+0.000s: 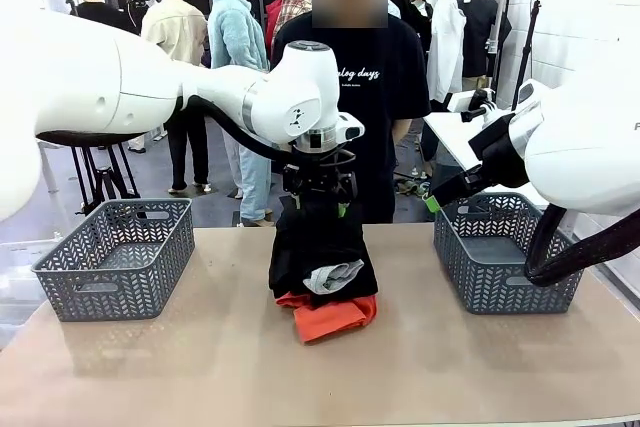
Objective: Sort the tops and bottoms.
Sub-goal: Lift clothes from the center of the table with your left hand.
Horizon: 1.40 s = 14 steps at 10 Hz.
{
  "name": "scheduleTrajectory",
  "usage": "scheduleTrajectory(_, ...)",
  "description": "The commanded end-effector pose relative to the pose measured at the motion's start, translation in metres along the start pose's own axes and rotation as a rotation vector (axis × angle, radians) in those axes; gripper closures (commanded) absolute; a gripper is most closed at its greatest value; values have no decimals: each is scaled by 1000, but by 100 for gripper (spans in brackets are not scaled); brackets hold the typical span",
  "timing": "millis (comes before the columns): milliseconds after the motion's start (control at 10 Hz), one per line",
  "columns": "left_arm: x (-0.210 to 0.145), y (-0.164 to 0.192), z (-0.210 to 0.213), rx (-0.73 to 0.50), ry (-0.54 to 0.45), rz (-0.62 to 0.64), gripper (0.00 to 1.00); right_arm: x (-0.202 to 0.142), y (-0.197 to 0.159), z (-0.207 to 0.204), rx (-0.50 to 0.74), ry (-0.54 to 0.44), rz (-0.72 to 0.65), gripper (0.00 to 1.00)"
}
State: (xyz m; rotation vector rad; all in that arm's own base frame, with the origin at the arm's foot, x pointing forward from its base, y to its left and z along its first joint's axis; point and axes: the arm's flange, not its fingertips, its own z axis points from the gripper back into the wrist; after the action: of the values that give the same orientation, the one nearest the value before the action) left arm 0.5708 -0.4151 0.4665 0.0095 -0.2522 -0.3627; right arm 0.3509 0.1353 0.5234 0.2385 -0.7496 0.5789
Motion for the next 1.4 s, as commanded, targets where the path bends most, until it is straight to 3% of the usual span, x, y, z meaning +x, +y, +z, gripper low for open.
scheduleTrajectory(0, -3, 2, 6, -22, -27, -28, 0, 0, -2, -2, 3, -9, 3, 0)
scheduleTrajectory(200, -2, 4, 2, 40, 28, 13, 0, 0, -2, -2, 3, -9, 3, 0)
scheduleTrajectory(400, 10, 7, -2, 44, 81, 172, 0, 0, -2, -2, 3, -9, 3, 0)
scheduleTrajectory(600, 19, 7, -13, 65, 96, 210, 0, 0, -2, -2, 3, -9, 3, 0)
scheduleTrajectory(1200, 18, 15, -41, -10, 165, 325, 0, 0, -2, -2, 3, -9, 3, 0)
scheduleTrajectory(1300, 17, 17, -40, -10, 160, 328, 8, 0, -2, -2, 3, -9, 3, 0)
